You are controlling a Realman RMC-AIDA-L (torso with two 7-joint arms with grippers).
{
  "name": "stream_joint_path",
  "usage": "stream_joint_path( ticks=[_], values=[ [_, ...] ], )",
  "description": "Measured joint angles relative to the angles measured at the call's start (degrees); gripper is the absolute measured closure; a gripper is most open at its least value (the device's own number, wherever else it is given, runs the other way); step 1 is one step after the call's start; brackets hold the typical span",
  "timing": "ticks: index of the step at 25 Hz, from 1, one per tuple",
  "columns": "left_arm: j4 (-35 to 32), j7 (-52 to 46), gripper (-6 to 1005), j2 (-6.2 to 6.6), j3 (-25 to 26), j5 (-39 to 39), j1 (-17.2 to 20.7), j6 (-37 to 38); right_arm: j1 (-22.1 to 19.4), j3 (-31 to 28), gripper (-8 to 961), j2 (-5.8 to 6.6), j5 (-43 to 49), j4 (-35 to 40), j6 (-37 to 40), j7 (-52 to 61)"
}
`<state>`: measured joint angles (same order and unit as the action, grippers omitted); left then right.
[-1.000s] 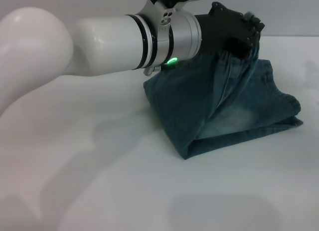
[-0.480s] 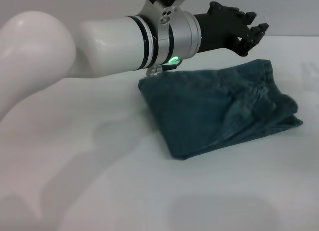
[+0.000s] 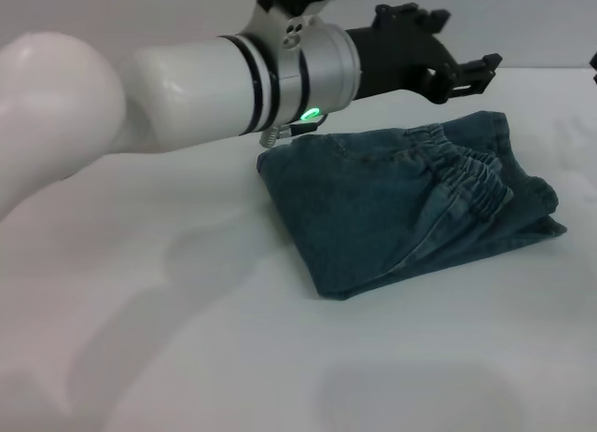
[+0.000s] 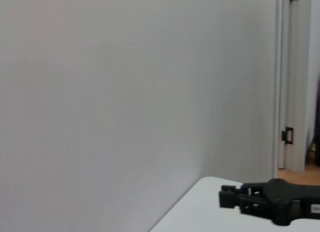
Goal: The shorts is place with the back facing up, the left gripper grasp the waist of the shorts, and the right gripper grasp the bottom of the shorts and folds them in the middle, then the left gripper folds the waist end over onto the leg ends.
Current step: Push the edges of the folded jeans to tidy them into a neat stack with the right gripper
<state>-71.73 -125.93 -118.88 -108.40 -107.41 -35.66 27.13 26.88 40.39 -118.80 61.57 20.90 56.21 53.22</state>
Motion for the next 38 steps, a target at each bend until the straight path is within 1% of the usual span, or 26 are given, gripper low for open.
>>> stream_joint_path(
  ticks=[1,2,4,7,8,9,10,11,15,16,18,19,22,25,28,31,35,37,38],
  values=[
    [-0.1,0.0,450,0.11,0.2,0.0,1.0,-0.7,0.0,0.2,751,0.05,0.1,0.0,0.7,0.0],
    [-0.1,0.0,425,0.11,0.2,0.0,1.0,-0.7,-0.1,0.8,751,0.09,0.1,0.1,1.5,0.0],
    [-0.5,0.3,374,0.23,0.2,0.1,2.5,-2.5,-0.3,2.9,751,0.25,0.3,0.6,3.4,0.0],
    [-0.5,0.3,298,0.23,0.2,0.1,2.5,-2.5,-0.5,5.7,751,0.37,3.0,2.3,5.7,0.2],
    [-1.7,0.9,273,0.41,-0.1,-0.4,6.8,-9.2,-0.5,6.4,751,0.37,6.9,3.5,6.8,1.2],
    [-2.1,0.9,248,0.45,-0.1,-0.5,7.9,-11.1,-0.3,6.6,751,0.36,8.6,3.8,7.3,1.8],
    [-2.1,0.9,222,0.45,-0.1,-0.5,7.9,-11.1,-0.3,6.6,750,0.36,8.6,3.8,7.3,1.8],
    [-2.8,0.9,197,0.51,-0.1,-0.7,9.6,-14.0,0.0,6.7,750,0.36,10.9,4.2,7.9,2.8],
    [-4.2,2.0,398,0.61,0.4,-1.5,13.1,-19.5,1.5,8.4,750,0.37,22.1,7.1,10.8,9.3],
    [-4.8,2.4,448,0.69,0.7,-1.7,14.4,-21.4,2.2,10.4,750,0.39,28.5,9.8,13.2,14.7],
    [-5.0,2.4,539,0.74,0.8,-1.8,15.0,-22.1,3.1,12.5,750,0.40,34.3,12.8,16.4,20.0],
    [-5.1,2.4,585,0.76,0.9,-1.9,15.3,-22.6,3.1,12.5,751,0.40,34.3,12.8,16.4,20.0],
    [-4.9,2.4,722,0.79,1.2,-2.0,15.6,-23.4,4.7,15.1,751,0.41,40.9,16.9,22.9,25.7],
    [-4.3,2.4,942,0.77,1.3,-2.1,15.6,-23.6,6.1,16.2,751,0.42,44.6,19.5,29.1,28.9],
    [-4.1,2.4,958,0.75,1.4,-2.1,15.5,-23.6,7.4,16.4,750,0.72,47.0,21.8,34.9,33.0],
    [-4.1,2.4,974,0.75,1.8,-2.1,15.5,-23.6,9.1,16.3,750,1.42,50.0,24.5,38.6,41.2],
    [-4.0,2.4,996,0.75,2.3,-2.1,15.6,-23.5,12.5,16.2,750,2.37,55.2,26.2,39.1,53.7],
    [-4.0,2.4,1001,0.75,2.3,-2.1,15.6,-23.5,14.6,16.5,750,2.35,58.6,26.0,37.9,57.1],
    [-4.0,2.4,1001,0.75,2.3,-2.1,15.6,-23.5,15.6,16.6,750,2.07,60.9,25.9,36.9,58.6]
  ],
)
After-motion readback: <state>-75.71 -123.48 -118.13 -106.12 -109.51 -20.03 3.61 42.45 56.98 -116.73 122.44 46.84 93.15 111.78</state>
